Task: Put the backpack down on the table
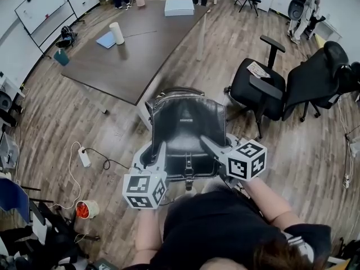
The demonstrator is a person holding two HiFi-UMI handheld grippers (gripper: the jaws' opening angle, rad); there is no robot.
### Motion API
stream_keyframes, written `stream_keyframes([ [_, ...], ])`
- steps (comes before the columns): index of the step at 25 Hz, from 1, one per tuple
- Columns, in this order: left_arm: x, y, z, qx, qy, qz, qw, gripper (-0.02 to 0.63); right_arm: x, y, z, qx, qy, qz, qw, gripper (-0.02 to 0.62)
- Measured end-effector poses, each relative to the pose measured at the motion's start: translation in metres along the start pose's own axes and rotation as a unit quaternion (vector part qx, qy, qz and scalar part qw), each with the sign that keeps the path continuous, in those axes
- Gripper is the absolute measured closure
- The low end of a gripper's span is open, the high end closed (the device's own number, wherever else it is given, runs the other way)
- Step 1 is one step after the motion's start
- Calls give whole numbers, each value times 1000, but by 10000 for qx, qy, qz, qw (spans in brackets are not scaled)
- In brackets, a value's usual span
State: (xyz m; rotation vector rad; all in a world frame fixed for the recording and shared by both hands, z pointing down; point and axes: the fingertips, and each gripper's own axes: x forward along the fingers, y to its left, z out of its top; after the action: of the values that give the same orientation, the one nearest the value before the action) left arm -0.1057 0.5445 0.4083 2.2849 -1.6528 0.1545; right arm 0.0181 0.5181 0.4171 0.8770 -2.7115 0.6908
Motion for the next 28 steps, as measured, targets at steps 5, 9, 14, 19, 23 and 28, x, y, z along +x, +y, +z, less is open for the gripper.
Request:
stream_keyframes([
  [5, -5, 4, -4, -43, 9, -11, 10000, 517, 3, 5, -5, 10, 74, -10, 10000, 545],
  [9, -5, 6, -1, -90, -93, -74, 9999, 518, 4, 7, 1, -74, 60, -28, 10000, 545],
  [14, -6, 8, 1, -118, -134, -129, 9998, 518, 5, 10, 4, -95, 68, -70, 9999, 545],
  [19, 7, 11, 0, -130, -113, -99, 9998, 518, 12, -2, 5, -100, 103, -82, 9999, 544],
  [23, 35, 10, 3, -114, -30, -15, 9999, 518, 20, -30, 12, -24, 135, -38, 9999, 543],
  [28, 88, 6, 14, -125, 35, 102, 9999, 518, 31, -81, 34, 19, 202, 9, 9998, 543],
])
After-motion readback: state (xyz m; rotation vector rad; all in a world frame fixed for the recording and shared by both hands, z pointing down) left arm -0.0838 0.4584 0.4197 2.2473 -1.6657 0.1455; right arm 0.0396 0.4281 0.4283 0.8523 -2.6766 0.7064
